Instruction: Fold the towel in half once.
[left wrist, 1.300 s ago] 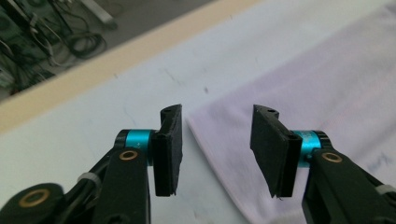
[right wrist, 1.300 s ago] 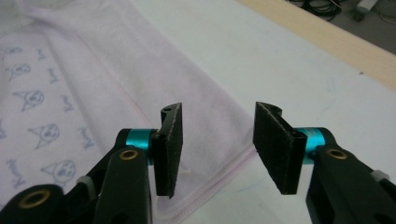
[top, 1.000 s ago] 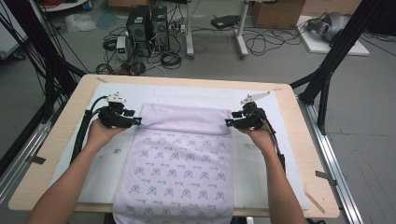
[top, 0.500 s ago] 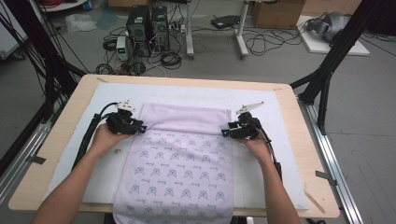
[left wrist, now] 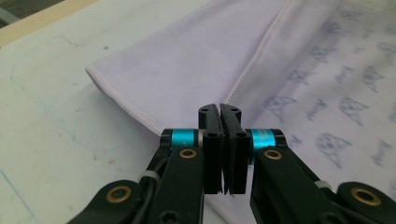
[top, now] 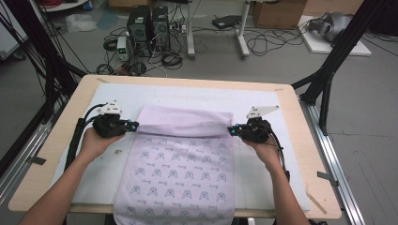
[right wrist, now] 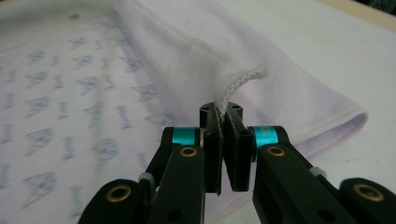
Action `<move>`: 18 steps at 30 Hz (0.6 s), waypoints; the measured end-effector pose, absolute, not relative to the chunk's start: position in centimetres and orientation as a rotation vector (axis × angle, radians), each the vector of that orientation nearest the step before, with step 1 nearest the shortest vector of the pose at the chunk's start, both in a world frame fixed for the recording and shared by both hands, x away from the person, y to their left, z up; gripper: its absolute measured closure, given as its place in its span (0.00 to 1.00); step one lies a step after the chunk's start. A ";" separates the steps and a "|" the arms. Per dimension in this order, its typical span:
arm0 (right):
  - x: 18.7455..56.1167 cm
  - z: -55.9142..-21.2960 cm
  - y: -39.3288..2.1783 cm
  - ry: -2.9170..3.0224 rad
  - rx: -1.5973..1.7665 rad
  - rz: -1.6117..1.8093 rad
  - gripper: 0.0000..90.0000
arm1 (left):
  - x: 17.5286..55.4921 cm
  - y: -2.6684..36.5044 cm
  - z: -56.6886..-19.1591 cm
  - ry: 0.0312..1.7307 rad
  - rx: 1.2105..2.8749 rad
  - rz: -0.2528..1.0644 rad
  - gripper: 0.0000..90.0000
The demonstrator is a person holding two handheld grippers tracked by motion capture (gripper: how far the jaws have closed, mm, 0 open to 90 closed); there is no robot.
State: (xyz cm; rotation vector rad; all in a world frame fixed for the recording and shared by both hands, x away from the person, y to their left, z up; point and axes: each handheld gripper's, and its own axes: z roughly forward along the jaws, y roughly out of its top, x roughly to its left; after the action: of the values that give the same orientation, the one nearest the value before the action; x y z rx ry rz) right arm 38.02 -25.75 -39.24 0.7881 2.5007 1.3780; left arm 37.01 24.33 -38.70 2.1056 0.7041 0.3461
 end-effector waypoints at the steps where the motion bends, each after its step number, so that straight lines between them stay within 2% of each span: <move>1: 37.1 -39.0 -25.8 2.489 0.759 1.393 0.97 | 36.1 24.6 -38.6 0.694 2.100 0.349 0.97; 11: 27.3 -40.3 -26.5 2.564 0.590 1.436 0.96 | 26.0 26.0 -39.9 0.581 2.114 0.315 0.96; 12: 26.6 -40.5 -26.5 2.578 0.572 1.445 0.95 | 25.4 26.0 -40.1 0.573 2.117 0.306 0.90; 14: 25.9 -40.8 -26.6 2.591 0.570 1.453 0.82 | 24.9 25.9 -40.3 0.561 2.140 0.290 0.76; 15: 26.0 -40.8 -26.7 2.588 0.587 1.473 0.79 | 24.9 25.8 -40.5 0.560 2.148 0.289 0.71; 18: 26.6 -40.7 -26.8 2.568 0.607 1.513 0.72 | 25.7 25.6 -40.8 0.576 2.155 0.286 0.67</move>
State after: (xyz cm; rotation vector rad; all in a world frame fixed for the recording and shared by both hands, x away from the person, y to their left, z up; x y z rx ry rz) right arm 26.57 -26.76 -40.73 0.6068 2.5684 1.5128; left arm 25.67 25.56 -40.78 2.1548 0.5759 0.2861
